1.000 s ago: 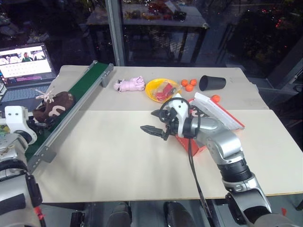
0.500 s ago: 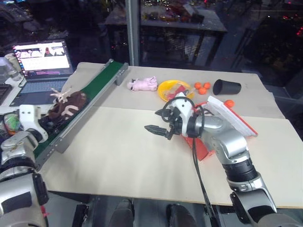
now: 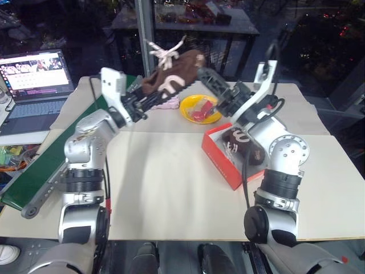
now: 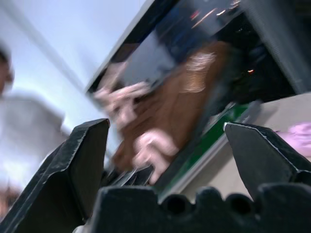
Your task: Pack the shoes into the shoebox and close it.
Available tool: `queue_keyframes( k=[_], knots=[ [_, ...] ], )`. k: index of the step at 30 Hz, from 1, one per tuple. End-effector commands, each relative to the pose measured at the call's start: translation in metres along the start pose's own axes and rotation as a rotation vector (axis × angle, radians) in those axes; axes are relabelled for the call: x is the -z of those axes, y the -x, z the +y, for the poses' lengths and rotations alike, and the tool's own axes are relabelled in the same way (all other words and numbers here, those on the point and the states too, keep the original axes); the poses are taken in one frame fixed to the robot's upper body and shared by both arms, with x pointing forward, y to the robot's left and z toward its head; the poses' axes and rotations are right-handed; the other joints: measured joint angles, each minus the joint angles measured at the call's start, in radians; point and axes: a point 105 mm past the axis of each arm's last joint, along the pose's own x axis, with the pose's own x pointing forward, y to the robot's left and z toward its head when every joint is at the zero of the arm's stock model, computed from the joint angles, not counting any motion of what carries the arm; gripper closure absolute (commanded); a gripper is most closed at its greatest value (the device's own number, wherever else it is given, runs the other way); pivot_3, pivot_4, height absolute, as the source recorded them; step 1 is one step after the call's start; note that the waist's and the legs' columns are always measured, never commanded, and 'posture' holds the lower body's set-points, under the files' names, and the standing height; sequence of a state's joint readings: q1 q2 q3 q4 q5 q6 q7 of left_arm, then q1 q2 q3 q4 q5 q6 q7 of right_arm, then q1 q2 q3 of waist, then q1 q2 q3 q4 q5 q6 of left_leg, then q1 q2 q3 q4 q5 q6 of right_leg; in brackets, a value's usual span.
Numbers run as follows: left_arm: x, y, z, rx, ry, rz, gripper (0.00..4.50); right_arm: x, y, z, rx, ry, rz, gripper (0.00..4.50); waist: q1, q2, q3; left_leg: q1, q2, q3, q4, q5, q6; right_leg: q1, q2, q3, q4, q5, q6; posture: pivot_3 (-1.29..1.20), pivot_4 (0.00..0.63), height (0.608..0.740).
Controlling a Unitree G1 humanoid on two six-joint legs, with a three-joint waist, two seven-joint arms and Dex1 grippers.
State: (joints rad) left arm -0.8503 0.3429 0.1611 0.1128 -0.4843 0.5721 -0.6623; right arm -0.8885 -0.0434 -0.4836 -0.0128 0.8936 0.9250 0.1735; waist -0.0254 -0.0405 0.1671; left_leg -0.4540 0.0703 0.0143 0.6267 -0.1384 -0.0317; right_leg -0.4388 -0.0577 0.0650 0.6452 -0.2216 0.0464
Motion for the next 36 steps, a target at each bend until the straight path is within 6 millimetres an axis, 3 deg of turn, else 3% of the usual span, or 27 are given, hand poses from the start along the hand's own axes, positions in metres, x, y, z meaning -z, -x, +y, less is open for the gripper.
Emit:
queue_keyframes(
  k=[1, 6, 12, 16, 17, 18, 20, 22, 26, 29, 33, 36],
  knots=[
    [-0.031, -0.009, -0.021, 0.068, -0.02, -0.082, 2.36, -0.018, 0.002, 0.007, -0.007, -0.025, -0.069, 0.0, -0.005, 0.001, 0.001, 0.0, 0.0, 0.0, 0.0, 0.0, 0.0, 0.0, 0.0, 0.0, 0.0, 0.0, 0.0, 0.0, 0.15, 0.74],
    [-0.019, -0.011, -0.042, 0.145, 0.02, -0.041, 2.36, -0.023, 0.005, 0.008, -0.001, -0.021, -0.089, 0.0, -0.015, 0.002, 0.001, -0.001, 0.0, 0.0, 0.0, -0.001, 0.001, 0.0, 0.0, 0.0, -0.001, 0.0, 0.0, 0.0, 0.15, 0.74],
    [-0.005, -0.012, -0.055, 0.165, 0.07, -0.011, 2.37, -0.025, 0.005, 0.013, -0.007, -0.017, -0.103, 1.78, -0.018, 0.002, 0.001, -0.001, -0.001, -0.001, 0.0, 0.0, 0.001, 0.0, 0.0, 0.0, -0.001, 0.0, 0.0, 0.0, 0.15, 0.74],
    [-0.006, -0.012, -0.05, 0.141, 0.081, -0.02, 2.37, -0.027, 0.004, 0.016, -0.014, -0.012, -0.108, 3.06, -0.018, 0.002, 0.001, -0.001, -0.001, -0.001, 0.0, 0.0, 0.001, 0.0, 0.0, 0.0, -0.001, 0.0, 0.0, 0.0, 0.15, 0.74],
    [-0.011, -0.009, -0.048, 0.146, 0.116, -0.044, 1.53, -0.03, 0.003, 0.017, -0.013, 0.002, -0.111, 3.42, -0.018, 0.002, 0.001, -0.001, -0.001, -0.001, 0.0, 0.0, 0.001, 0.0, 0.0, 0.0, -0.001, 0.0, 0.0, 0.0, 0.15, 0.74],
    [-0.013, -0.006, -0.048, 0.161, 0.133, -0.052, 1.3, -0.034, 0.003, 0.016, -0.005, 0.02, -0.114, 3.66, -0.018, 0.002, 0.001, -0.001, -0.001, -0.001, 0.0, 0.0, 0.001, 0.0, 0.0, 0.0, -0.002, 0.0, 0.0, 0.0, 0.15, 0.74],
    [-0.015, 0.0, -0.044, 0.157, 0.114, -0.044, 0.42, -0.043, 0.004, 0.016, 0.003, 0.06, -0.121, 4.13, -0.018, 0.002, 0.001, -0.001, -0.001, -0.001, 0.0, 0.0, 0.001, 0.0, 0.0, 0.0, -0.002, 0.0, 0.0, 0.0, 0.15, 0.74],
    [-0.012, 0.006, -0.034, 0.117, 0.098, -0.023, 0.0, -0.053, 0.004, 0.015, 0.013, 0.117, -0.124, 4.14, -0.018, 0.003, 0.001, -0.001, -0.001, -0.001, 0.0, 0.0, 0.001, 0.0, 0.0, 0.0, -0.002, 0.0, 0.0, 0.0, 0.15, 0.74],
    [0.004, 0.027, -0.011, 0.034, 0.061, 0.076, 0.0, -0.075, 0.007, 0.014, 0.04, 0.309, -0.09, 4.15, -0.02, 0.006, 0.002, -0.001, -0.001, -0.001, 0.0, 0.0, 0.001, 0.0, 0.0, 0.0, -0.002, 0.0, 0.0, 0.0, 0.15, 0.74],
    [0.011, 0.041, 0.002, -0.015, 0.059, 0.109, 0.0, -0.089, 0.011, 0.008, 0.088, 0.564, -0.005, 4.15, -0.019, 0.006, 0.003, -0.001, -0.001, 0.0, -0.001, 0.0, 0.001, 0.0, 0.0, 0.001, -0.003, -0.001, 0.0, 0.0, 0.15, 0.74],
    [0.02, 0.051, 0.009, -0.058, 0.044, 0.153, 0.0, -0.086, 0.021, -0.011, 0.124, 0.942, 0.258, 4.15, -0.014, 0.006, 0.003, -0.002, -0.001, 0.0, -0.001, 0.0, 0.001, 0.0, -0.001, 0.0, -0.004, -0.001, 0.0, 0.0, 0.15, 0.74],
    [0.025, 0.052, 0.006, -0.06, 0.039, 0.165, 0.0, -0.074, 0.033, -0.033, 0.117, 1.078, 0.466, 4.15, -0.014, 0.006, 0.003, -0.001, -0.002, 0.001, 0.0, -0.001, 0.001, 0.0, -0.001, 0.001, -0.005, -0.001, 0.0, 0.0, 0.15, 0.74]
  ],
)
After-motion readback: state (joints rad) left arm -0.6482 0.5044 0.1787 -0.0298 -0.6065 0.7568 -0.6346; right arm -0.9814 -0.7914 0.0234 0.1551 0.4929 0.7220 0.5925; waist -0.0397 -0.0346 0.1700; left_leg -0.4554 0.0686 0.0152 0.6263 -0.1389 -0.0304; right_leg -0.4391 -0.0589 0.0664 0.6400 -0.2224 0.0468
